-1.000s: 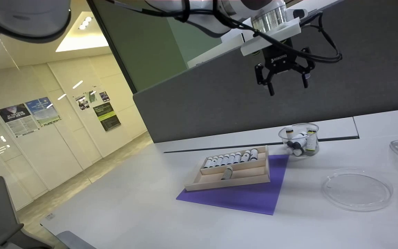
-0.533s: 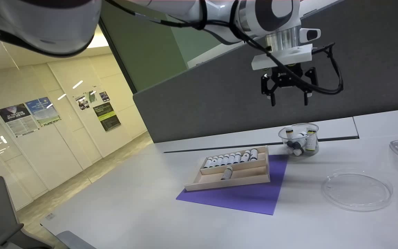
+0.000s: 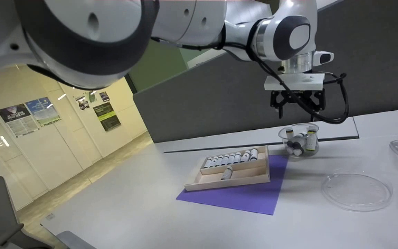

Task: Take one bottle from the container on the left and place it on the tray

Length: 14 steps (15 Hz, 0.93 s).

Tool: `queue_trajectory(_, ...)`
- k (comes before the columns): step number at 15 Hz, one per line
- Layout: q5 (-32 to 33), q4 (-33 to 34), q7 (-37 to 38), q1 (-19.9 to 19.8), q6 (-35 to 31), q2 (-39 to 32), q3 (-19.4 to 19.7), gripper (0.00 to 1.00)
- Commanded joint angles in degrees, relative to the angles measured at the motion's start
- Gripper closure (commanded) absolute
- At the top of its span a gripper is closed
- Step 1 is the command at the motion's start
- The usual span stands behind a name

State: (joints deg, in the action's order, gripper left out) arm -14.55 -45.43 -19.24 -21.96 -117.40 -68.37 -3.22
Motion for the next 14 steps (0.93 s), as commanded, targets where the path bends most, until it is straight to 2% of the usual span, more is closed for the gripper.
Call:
queue_trajectory(1,-0.2,7.9,1.7,-0.8,1.2,-5.1,-1.0,0.0)
queue_trajectory(7,-1.2,10.7,2.8,-0.9,3.1,-7.3,-0.7,0.0)
queue_trajectory(10,-0.2,12.9,6.9,-1.3,10.4,-8.0,-0.6,0.0)
queue_trajectory(14,-1.1,13.4,10.4,-1.5,13.8,-8.0,-0.2,0.0)
